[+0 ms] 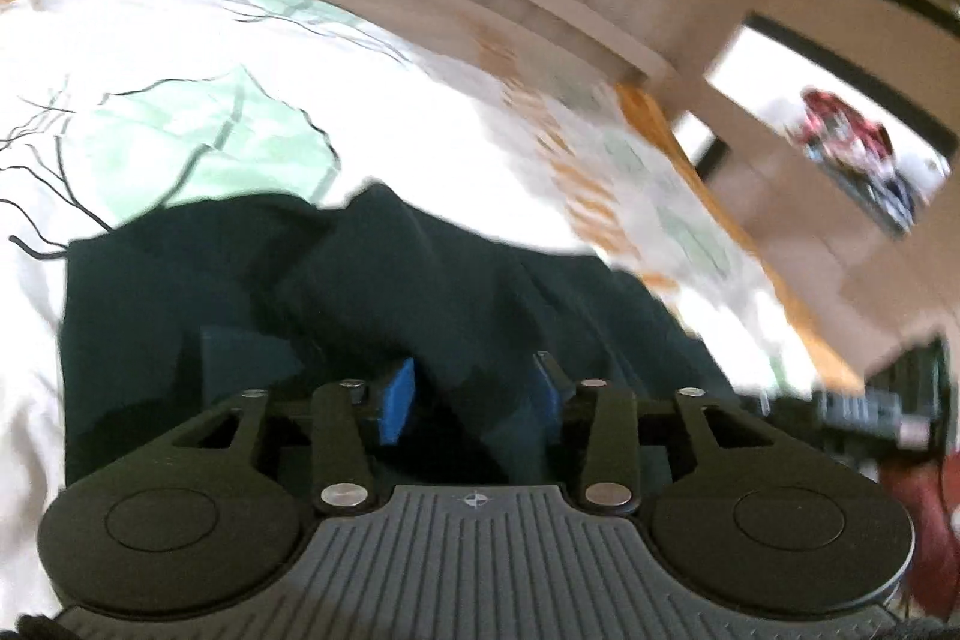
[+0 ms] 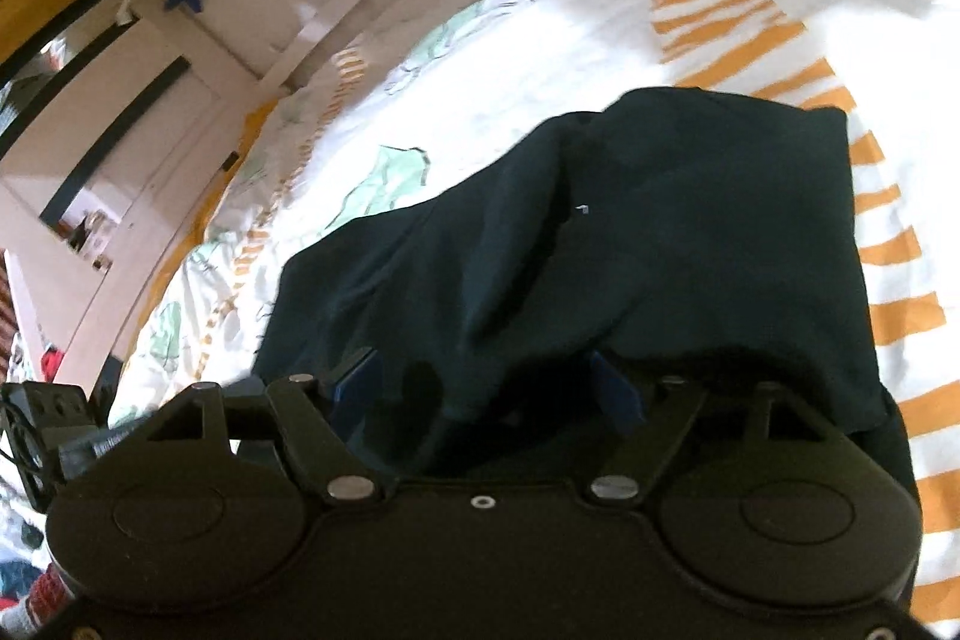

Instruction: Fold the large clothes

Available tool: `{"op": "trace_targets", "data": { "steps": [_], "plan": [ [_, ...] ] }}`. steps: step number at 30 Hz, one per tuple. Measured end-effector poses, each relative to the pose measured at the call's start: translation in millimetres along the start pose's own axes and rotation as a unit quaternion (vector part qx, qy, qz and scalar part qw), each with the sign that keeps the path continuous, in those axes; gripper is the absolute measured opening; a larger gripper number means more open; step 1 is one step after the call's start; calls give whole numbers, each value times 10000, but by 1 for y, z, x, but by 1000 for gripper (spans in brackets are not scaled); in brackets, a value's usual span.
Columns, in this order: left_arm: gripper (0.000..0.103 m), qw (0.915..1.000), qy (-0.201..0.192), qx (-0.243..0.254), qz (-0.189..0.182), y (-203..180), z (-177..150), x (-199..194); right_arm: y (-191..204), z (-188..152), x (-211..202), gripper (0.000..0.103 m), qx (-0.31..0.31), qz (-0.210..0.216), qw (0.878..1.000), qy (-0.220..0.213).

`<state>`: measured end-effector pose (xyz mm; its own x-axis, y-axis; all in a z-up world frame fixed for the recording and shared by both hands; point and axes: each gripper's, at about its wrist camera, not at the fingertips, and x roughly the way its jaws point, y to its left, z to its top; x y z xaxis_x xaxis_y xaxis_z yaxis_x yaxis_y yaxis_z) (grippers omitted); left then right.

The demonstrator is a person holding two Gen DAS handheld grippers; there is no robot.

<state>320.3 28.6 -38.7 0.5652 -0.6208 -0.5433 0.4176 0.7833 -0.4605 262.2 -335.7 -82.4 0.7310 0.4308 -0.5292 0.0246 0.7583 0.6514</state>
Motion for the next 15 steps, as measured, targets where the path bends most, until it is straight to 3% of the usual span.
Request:
{"op": "trace_targets", "data": {
  "steps": [4, 8, 10, 11, 12, 13, 15],
  "plan": [
    [42, 9995, 63, -317, -57, 9, 5, 8, 1, 6, 8, 80, 144, 25, 9999, -34],
    [42, 9983, 499, -245, -163, 9, -14, 16, -2, 9, 15, 80, 300, 99, 9995, -30],
    [42, 9983, 496, -275, -142, 9, -14, 16, -5, 9, 18, 80, 427, 71, 9991, -14],
    [42, 9988, 394, -270, -79, 9, -9, 14, -5, 10, 21, 69, 446, 7, 9990, 0],
    [42, 9994, 238, -239, 0, 10, -4, 11, -3, 11, 23, 42, 352, -112, 9993, 3],
    [42, 9998, 31, -200, 84, 10, 3, 6, 2, 13, 22, 27, 119, -273, 9996, -35],
    [46, 9991, -332, -198, 198, 14, 16, -4, 17, 19, 17, 25, -503, -401, 9977, -221]
  ]
}}
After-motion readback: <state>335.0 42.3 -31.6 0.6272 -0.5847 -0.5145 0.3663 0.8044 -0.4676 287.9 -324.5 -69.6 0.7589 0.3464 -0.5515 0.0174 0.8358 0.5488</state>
